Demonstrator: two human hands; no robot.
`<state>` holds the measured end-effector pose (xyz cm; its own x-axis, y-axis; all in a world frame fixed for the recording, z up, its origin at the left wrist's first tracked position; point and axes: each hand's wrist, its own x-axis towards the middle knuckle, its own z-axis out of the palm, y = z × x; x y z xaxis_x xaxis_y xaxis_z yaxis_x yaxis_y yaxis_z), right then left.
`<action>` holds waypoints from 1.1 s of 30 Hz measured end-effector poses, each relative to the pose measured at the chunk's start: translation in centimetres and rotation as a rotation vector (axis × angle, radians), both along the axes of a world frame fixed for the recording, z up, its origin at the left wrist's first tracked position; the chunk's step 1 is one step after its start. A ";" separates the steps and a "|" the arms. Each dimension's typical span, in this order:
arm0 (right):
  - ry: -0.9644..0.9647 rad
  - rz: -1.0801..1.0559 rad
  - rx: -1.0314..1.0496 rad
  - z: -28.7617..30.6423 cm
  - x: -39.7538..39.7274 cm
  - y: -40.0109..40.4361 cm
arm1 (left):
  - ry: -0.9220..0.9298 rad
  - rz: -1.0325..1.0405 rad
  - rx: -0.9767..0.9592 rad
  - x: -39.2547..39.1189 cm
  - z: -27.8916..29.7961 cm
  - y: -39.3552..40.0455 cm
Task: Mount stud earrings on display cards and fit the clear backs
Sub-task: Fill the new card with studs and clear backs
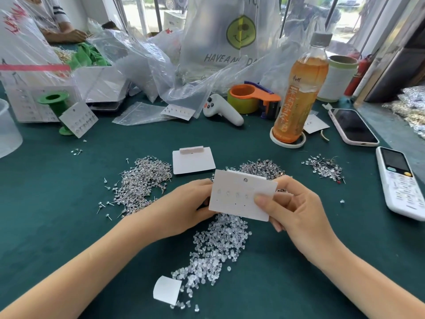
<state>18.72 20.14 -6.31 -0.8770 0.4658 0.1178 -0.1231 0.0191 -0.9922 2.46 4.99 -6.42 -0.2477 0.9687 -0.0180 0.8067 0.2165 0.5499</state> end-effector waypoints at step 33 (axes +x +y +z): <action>-0.001 -0.039 -0.007 -1.2 -0.7 0.4 | -0.016 0.079 0.141 -0.1 -0.5 -1.0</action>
